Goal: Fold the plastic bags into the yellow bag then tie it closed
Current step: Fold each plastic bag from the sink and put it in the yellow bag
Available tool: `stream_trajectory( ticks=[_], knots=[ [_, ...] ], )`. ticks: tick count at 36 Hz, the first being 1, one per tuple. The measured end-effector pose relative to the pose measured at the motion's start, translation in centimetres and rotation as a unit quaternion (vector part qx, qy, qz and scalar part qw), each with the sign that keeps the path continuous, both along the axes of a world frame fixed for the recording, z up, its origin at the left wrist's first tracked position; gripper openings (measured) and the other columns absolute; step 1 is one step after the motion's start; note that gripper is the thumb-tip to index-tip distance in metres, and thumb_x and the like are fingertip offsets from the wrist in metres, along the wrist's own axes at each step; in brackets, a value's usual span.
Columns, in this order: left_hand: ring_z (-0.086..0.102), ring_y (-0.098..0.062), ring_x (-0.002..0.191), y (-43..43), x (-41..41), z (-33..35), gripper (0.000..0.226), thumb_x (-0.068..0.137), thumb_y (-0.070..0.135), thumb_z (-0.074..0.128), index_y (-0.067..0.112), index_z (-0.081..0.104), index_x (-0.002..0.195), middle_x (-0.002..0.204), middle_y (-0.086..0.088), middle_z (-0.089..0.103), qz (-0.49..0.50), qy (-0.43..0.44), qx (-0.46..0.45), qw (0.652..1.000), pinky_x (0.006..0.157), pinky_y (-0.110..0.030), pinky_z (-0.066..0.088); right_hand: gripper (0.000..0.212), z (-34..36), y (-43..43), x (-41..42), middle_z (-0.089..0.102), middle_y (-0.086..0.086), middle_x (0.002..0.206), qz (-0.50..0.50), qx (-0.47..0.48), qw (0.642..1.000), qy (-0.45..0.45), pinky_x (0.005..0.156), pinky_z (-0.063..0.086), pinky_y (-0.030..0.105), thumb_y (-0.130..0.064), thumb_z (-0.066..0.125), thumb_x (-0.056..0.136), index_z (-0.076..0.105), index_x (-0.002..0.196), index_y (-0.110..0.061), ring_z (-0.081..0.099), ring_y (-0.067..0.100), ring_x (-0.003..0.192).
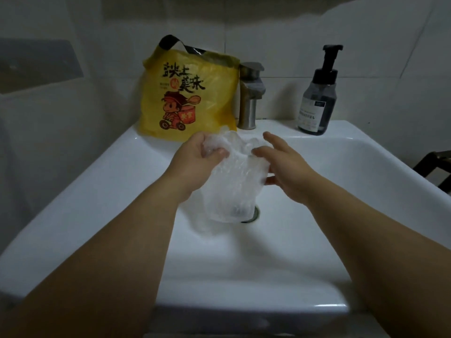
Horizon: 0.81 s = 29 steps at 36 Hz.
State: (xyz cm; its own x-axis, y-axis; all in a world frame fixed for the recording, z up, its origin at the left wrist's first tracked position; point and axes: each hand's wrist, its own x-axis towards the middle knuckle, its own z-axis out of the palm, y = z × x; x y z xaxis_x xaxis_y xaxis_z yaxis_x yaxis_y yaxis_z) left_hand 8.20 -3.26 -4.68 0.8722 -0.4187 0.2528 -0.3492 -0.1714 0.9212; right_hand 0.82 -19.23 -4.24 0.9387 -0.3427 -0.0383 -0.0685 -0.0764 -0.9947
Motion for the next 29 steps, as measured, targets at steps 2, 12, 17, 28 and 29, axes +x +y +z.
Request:
stream_trajectory(
  ticks=[2, 12, 17, 28, 29],
  knots=[
    [0.060, -0.016, 0.099, -0.2, -0.1, -0.1, 0.020, 0.091, 0.020, 0.065, 0.035, 0.054, 0.098, 0.099, 0.007, 0.062, -0.022, 0.002, 0.003, 1.000, 0.088, -0.032, 0.048, 0.067, -0.1, 0.0, 0.2, 0.042, 0.004, 0.141, 0.003, -0.015, 1.000, -0.002, 0.088, 0.053, 0.041, -0.017, 0.058, 0.091, 0.027, 0.148, -0.034, 0.058, 0.025, 0.105],
    [0.058, -0.020, 0.103, -0.6, -0.3, -0.2, 0.028, 0.096, 0.013, 0.054, 0.041, 0.051, 0.093, 0.107, 0.001, 0.064, -0.045, 0.002, 0.044, 0.998, 0.088, -0.036, 0.047, 0.037, 0.2, 0.0, -0.1, 0.061, 0.000, 0.117, 0.024, -0.115, 0.993, -0.011, 0.077, 0.050, 0.019, 0.002, 0.066, 0.083, 0.064, 0.116, -0.014, 0.060, 0.011, 0.092],
    [0.058, -0.019, 0.091, -0.7, -0.1, -0.1, 0.026, 0.094, 0.015, 0.059, 0.039, 0.049, 0.100, 0.100, 0.004, 0.060, -0.030, -0.003, 0.027, 0.999, 0.077, -0.031, 0.047, 0.009, 0.3, -0.5, 0.2, 0.066, 0.002, 0.090, -0.066, -0.112, 0.991, -0.040, 0.066, 0.050, 0.024, -0.012, 0.062, 0.091, 0.066, 0.092, -0.020, 0.061, 0.016, 0.077],
    [0.060, -0.006, 0.096, -1.3, -1.1, 0.2, 0.046, 0.082, 0.029, 0.074, 0.033, 0.045, 0.118, 0.109, 0.018, 0.053, -0.037, -0.038, 0.023, 0.998, 0.071, -0.014, 0.045, 0.033, 0.3, -0.8, 0.5, 0.044, 0.003, 0.069, -0.111, -0.085, 0.986, -0.085, 0.068, 0.055, 0.029, -0.003, 0.062, 0.087, 0.037, 0.071, -0.017, 0.050, 0.015, 0.058],
    [0.062, -0.008, 0.096, -1.3, -1.0, 0.2, 0.043, 0.083, 0.029, 0.073, 0.033, 0.046, 0.117, 0.109, 0.015, 0.055, -0.035, -0.039, 0.026, 0.998, 0.072, -0.015, 0.045, 0.034, 0.4, -0.9, 0.5, 0.043, 0.003, 0.067, -0.113, -0.087, 0.986, -0.085, 0.068, 0.055, 0.030, -0.003, 0.062, 0.087, 0.037, 0.070, -0.017, 0.051, 0.014, 0.056]
  ],
)
